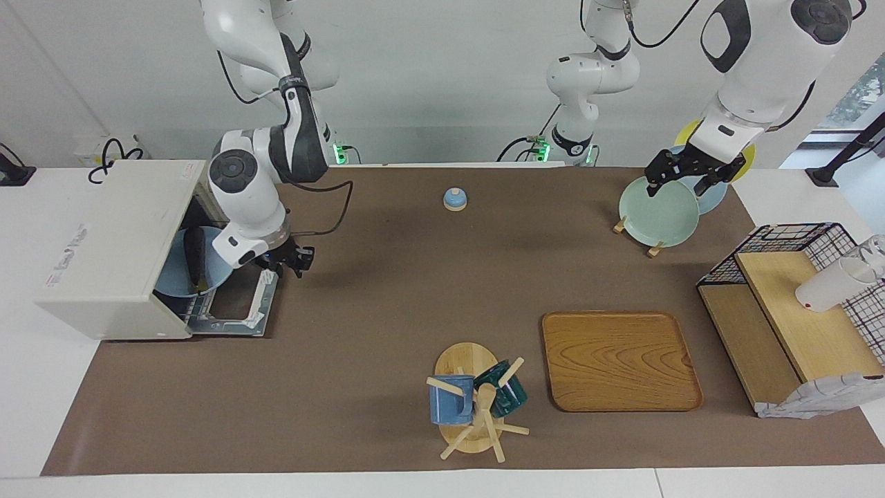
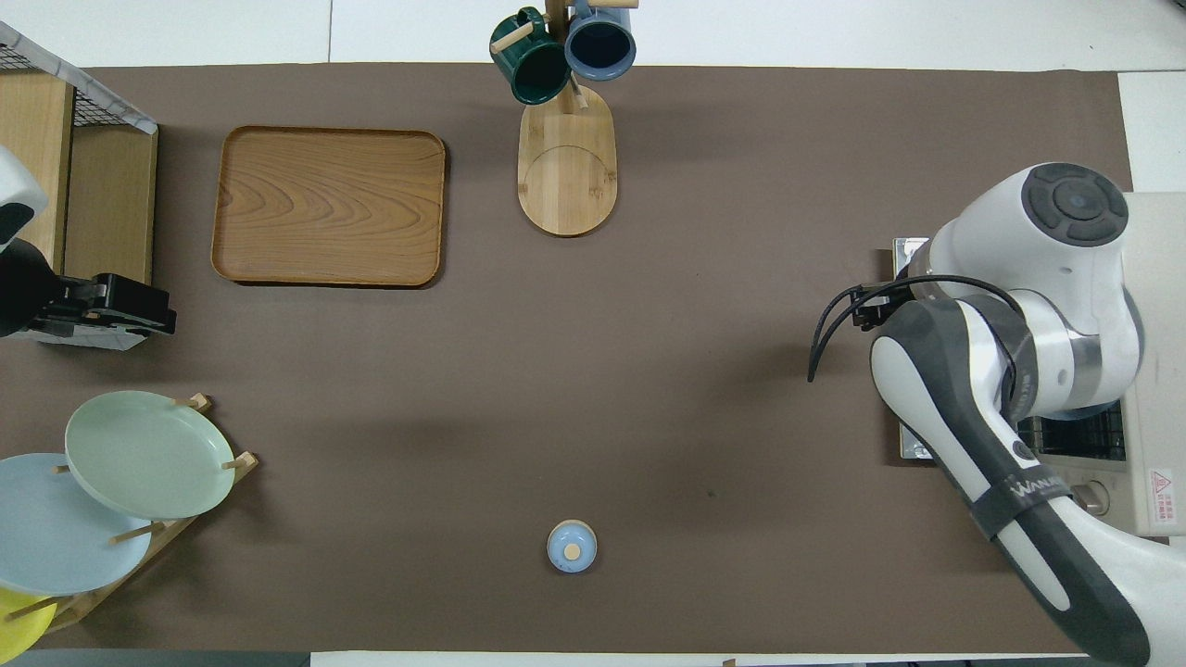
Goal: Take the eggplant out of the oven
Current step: 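Pull the oven door down and open with the right gripper, then grasp the light blue plate inside the oven with the right gripper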
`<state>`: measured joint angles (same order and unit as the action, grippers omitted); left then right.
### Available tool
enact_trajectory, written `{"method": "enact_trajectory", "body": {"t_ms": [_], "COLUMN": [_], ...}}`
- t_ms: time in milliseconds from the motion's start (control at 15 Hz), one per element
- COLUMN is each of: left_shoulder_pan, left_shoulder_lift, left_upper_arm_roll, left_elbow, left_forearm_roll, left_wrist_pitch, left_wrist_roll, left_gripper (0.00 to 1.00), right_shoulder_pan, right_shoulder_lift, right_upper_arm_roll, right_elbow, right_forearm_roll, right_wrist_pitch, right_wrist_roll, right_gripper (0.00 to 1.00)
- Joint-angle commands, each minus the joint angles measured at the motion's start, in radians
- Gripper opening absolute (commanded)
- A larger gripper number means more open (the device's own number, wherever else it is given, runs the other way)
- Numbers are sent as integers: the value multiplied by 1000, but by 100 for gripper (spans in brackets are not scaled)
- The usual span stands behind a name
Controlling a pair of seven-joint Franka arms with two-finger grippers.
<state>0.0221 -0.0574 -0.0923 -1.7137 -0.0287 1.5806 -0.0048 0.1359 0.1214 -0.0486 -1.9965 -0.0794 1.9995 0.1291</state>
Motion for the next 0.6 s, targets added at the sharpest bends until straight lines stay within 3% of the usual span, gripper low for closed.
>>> {"method": "enact_trajectory", "body": {"t_ms": [0,533], "left_shoulder_pan": [18,19], "left_shoulder_lift": [-13,-16], "left_upper_arm_roll": [-11,-9], "left_elbow": [-7,-15], "left_forearm_roll": [15,15], "left_wrist_pitch": [-1,-11], "left_wrist_roll": [16,5], "left_gripper": [100,100], "right_shoulder_pan": [-36,-130], "right_shoulder_lift": [-37,-58], "right_upper_arm_roll": [-4,-5], "right_elbow": [-12,-93], "right_forearm_roll": [-52,-68], "right_wrist_pitch": [-60,-2], "right_wrist_roll": [-32,-213], "right_gripper": [58,57]}}
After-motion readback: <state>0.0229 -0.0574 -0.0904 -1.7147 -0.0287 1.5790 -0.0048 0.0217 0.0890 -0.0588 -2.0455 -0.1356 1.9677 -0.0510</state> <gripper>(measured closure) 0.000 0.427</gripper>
